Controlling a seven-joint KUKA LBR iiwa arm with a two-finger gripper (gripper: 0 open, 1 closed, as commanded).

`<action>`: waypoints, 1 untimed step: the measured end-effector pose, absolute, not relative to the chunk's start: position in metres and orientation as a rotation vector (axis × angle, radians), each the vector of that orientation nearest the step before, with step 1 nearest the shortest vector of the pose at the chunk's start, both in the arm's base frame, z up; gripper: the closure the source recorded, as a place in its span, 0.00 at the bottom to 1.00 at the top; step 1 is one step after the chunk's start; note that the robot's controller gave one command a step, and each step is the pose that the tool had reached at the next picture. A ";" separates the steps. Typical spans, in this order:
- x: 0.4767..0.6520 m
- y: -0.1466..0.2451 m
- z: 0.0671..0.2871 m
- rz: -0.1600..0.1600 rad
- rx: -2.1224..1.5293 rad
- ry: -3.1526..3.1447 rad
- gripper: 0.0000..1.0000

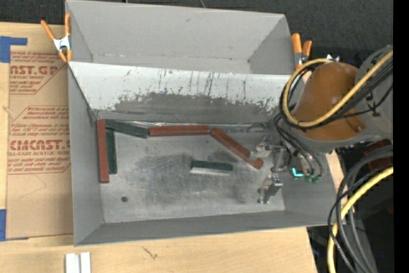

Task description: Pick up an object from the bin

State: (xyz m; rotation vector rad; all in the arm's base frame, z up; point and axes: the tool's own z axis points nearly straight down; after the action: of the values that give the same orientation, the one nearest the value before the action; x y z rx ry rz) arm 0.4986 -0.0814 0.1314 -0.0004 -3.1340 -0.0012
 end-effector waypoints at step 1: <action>0.501 -0.081 0.135 0.000 0.001 -3.142 0.00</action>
Offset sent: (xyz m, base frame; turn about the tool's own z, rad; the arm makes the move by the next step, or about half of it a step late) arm 0.0410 0.0624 -0.0614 -0.0353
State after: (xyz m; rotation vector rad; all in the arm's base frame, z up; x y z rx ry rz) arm 0.5007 -0.0812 0.1354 0.0009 -3.1416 0.0004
